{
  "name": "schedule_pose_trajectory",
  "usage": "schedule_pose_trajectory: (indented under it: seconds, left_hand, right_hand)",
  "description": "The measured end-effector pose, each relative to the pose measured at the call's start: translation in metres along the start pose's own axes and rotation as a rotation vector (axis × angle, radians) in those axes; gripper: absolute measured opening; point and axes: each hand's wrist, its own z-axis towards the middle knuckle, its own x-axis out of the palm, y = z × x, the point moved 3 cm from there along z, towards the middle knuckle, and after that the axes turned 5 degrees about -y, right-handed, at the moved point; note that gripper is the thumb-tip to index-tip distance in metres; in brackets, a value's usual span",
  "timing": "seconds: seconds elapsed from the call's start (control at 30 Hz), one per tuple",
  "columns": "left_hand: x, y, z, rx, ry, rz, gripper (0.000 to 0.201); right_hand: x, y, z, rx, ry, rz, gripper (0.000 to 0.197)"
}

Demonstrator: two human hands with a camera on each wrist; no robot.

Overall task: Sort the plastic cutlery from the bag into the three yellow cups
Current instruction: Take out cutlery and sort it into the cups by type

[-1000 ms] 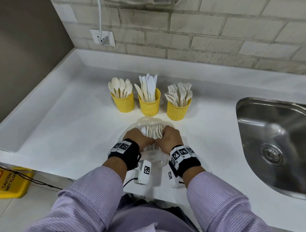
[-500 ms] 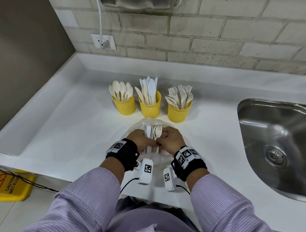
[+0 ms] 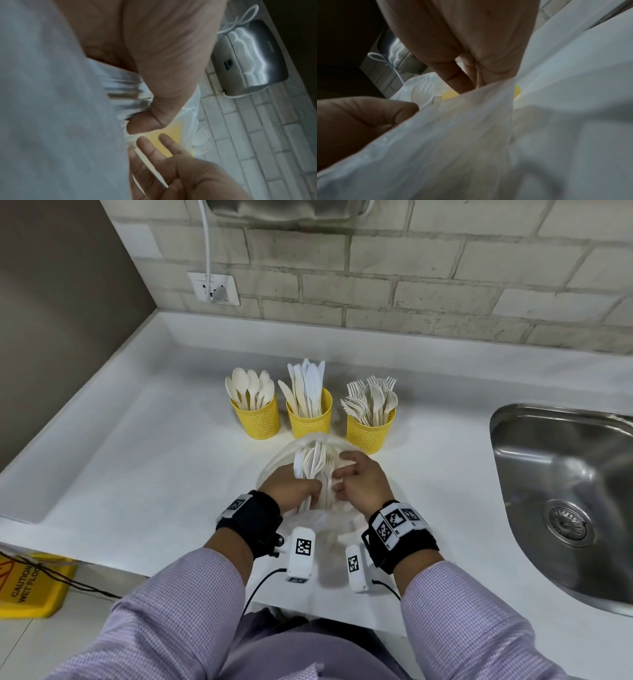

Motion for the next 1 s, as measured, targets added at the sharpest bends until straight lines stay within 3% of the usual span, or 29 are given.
schedule_pose_trajectory:
  seconds: [0.07,0.23,0.33,0.43,0.6,0.73,0.83,0.93,1.0]
  left_hand:
    - [-0.002,-0.003,-0.004,0.02,0.026,-0.032,0.01]
    - [0.002,-0.006,-0.013,0.097,0.099,-0.059,0.023]
    - [0.007,-0.009,-0.017,0.172,0.068,-0.056,0.037]
    - [0.009,-0.015,-0.021,0.277,0.016,-0.053,0.036]
    - [0.014,-0.023,-0.022,0.362,-0.08,-0.014,0.027]
    - [0.015,-0.035,-0.022,0.356,-0.105,-0.048,0.021]
    - [0.02,-0.042,-0.026,0.378,-0.07,-0.104,0.011]
    - [0.022,-0.046,-0.026,0.409,-0.019,-0.134,0.039]
    - [0.021,-0.047,-0.024,0.44,-0.003,-0.16,0.038]
  right_hand:
    - [-0.003,0.01,-0.003,-0.022,-0.016,0.082,0.047]
    - [-0.008,0.035,-0.01,-0.052,-0.015,0.291,0.034]
    - [-0.007,0.046,-0.015,-0.085,0.001,0.257,0.026]
    - [-0.007,0.059,-0.02,-0.21,-0.042,0.138,0.025]
    - [-0.005,0.07,-0.023,-0.393,-0.11,0.0,0.038]
    - [0.0,0.079,-0.032,-0.577,-0.25,0.043,0.019]
    - [-0.001,0.085,-0.036,-0.62,-0.319,0.078,0.016]
    - [-0.003,0.091,-0.04,-0.671,-0.352,0.089,0.017]
    - [-0.004,0.094,-0.043,-0.727,-0.325,0.096,0.022]
